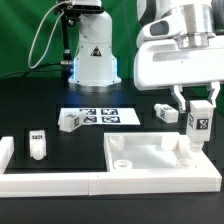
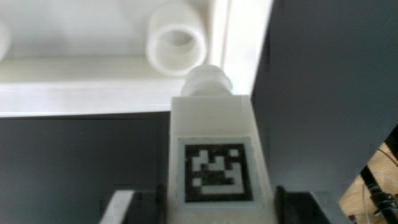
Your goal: Assemble one leg
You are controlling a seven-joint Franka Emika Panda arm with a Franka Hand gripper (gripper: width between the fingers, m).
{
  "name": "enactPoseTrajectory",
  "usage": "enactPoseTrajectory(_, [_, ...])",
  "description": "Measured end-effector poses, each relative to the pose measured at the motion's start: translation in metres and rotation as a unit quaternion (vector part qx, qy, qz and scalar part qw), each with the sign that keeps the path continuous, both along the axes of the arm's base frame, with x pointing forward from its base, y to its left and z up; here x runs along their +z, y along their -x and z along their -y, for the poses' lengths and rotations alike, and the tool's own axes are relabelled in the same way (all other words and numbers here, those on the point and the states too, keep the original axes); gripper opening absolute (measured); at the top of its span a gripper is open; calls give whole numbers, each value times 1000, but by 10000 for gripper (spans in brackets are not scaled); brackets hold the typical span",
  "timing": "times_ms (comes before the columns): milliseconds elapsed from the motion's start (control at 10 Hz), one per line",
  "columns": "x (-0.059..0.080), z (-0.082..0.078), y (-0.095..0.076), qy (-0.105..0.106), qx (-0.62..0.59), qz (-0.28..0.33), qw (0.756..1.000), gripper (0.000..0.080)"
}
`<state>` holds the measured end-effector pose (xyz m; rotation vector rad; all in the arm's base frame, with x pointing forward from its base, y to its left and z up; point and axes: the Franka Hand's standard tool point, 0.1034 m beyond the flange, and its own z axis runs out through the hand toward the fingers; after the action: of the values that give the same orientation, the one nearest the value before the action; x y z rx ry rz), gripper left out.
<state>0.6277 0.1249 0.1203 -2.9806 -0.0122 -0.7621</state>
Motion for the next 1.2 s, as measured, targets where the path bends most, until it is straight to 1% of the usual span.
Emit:
enactPoseTrajectory(400, [-1, 0, 1, 3, 4, 2, 1000, 284])
enactPoseTrajectory(500, [-5, -1, 6, 8, 12, 6, 1000, 284])
enactPoseTrajectory(600, [-9, 5, 10, 18, 21, 8, 1000, 284])
enactPoseTrajectory(700, [-12, 12, 10, 23, 23, 9, 999, 284])
enactPoseTrajectory(800, [-18, 14, 10, 25, 22, 11, 999, 284])
enactPoseTrajectory(900, [-21, 12, 11, 25, 24, 11, 999, 284])
enactPoseTrajectory(1200, [-22, 14, 7, 28, 26, 15, 999, 284])
